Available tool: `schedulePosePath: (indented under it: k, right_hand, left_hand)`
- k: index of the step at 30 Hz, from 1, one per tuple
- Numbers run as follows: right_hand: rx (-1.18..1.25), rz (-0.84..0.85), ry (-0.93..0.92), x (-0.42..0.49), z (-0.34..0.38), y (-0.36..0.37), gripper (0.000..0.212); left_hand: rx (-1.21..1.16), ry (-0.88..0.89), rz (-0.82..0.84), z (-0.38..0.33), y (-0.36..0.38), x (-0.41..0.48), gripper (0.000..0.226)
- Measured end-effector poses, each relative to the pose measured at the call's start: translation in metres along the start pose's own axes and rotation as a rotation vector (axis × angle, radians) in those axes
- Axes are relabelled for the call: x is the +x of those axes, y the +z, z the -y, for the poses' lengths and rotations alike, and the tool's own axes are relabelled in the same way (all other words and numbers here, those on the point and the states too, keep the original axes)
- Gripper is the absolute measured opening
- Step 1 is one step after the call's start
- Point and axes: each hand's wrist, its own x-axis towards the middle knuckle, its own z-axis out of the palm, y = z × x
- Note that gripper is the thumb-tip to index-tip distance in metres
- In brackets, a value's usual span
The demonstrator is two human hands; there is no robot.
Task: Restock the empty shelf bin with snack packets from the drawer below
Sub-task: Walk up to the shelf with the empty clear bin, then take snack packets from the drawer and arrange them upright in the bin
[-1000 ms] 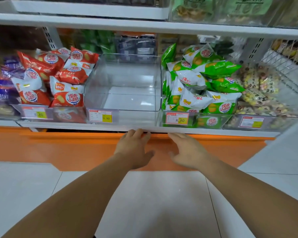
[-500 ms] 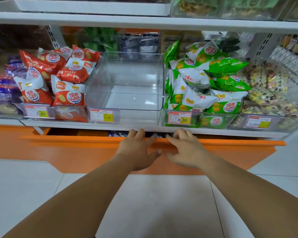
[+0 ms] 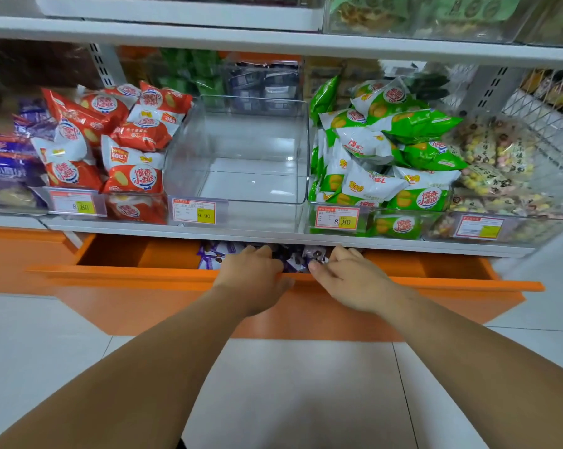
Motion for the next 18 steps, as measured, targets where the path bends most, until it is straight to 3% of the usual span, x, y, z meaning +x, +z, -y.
schedulePosePath:
  k: [4, 9, 18]
  right_hand:
    - [-0.013, -0.022, -0.005, -0.002, 0.002, 0.001, 0.068]
    - [0.006, -0.054, 0.0, -0.001, 0.005, 0.0, 0.081]
    - [0.064, 0.019, 0.012, -0.005, 0.011, 0.004, 0.084]
  left_hand:
    - [0.012, 0.005, 0.007, -0.001, -0.004, 0.0, 0.039]
    - [-0.143, -0.018, 0.075, 0.004, -0.006, 0.001, 0.034]
    - [-0.269, 0.051, 0.18, 0.012, -0.001, -0.008, 0.035]
